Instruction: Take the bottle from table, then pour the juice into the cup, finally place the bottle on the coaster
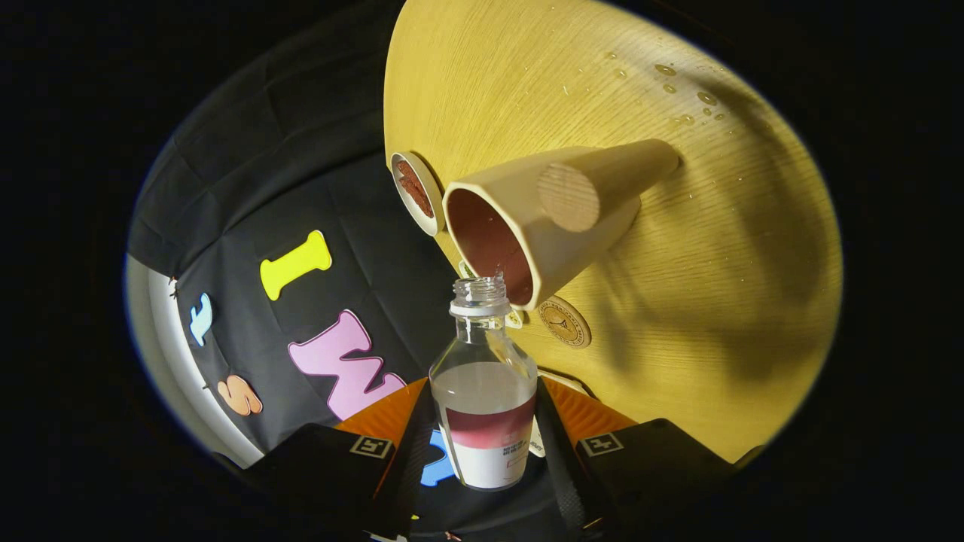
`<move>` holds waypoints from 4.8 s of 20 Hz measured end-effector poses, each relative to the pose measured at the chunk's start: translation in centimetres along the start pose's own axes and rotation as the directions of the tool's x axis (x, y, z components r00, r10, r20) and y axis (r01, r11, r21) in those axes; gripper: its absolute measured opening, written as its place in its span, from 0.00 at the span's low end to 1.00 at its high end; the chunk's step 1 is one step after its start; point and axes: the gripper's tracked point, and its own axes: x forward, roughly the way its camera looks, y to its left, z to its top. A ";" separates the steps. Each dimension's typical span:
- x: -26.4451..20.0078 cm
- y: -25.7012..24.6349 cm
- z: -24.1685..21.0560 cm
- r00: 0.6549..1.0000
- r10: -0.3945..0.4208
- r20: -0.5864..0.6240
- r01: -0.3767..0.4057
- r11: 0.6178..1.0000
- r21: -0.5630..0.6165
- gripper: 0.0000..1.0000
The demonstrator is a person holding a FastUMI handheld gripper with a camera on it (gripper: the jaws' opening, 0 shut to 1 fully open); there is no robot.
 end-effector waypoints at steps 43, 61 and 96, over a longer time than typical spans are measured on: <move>0.8 3.8 0.2 0.999 0.008 0.045 -0.022 0.947 0.319 0.75; 1.5 4.6 0.9 0.998 0.007 0.063 -0.026 0.949 0.313 0.75; -4.0 8.7 -1.8 0.943 0.269 0.193 -0.089 0.767 -0.635 0.75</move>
